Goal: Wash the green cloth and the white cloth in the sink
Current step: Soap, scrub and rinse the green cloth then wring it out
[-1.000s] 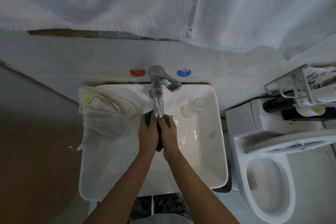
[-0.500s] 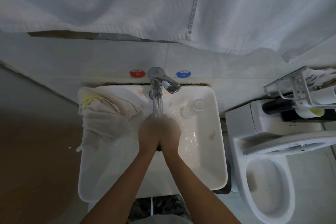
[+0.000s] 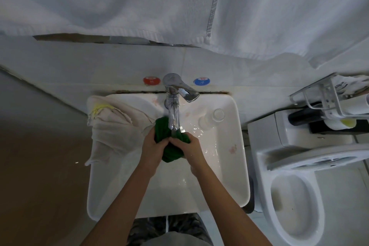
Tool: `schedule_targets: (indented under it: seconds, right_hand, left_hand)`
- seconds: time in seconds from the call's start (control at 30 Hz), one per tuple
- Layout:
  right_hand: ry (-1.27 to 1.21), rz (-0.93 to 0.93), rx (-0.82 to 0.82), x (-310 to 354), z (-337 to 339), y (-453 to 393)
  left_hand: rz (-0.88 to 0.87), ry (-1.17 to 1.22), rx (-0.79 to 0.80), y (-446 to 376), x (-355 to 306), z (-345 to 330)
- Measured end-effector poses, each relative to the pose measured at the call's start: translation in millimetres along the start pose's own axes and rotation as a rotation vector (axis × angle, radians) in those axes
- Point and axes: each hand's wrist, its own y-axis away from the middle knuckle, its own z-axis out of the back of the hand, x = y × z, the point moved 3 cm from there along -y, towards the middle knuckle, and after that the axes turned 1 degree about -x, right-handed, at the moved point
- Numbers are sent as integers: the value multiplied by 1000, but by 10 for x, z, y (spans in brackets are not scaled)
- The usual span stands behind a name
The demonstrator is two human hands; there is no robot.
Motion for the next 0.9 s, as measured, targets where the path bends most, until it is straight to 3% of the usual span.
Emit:
schedule_targets:
  seconds: [0.23, 0.3, 0.37, 0.47, 0.57, 0.67, 0.9]
  right_hand:
    - [-99, 11, 125, 149, -61, -13]
    - [-118, 31, 89, 160, -69, -21]
    - [-94, 79, -10, 172, -66, -24]
    - [-114, 112, -150, 162, -80, -40]
    - [-278, 65, -235, 144, -103, -23]
    - [-406, 6, -262, 98, -117, 10]
    - [-479, -57, -330, 27, -163, 38]
  left_hand:
    - [6, -111, 246, -30, -61, 23]
    - [6, -125, 261, -43, -64, -8]
    - [-10, -101, 193, -54, -69, -30]
    - [-94, -217, -41, -42, -26, -76]
    - [-5, -188, -222, 31, 134, -116]
    - [78, -35, -259, 96, 182, -179]
    - [-53, -13, -371, 115, 76, -243]
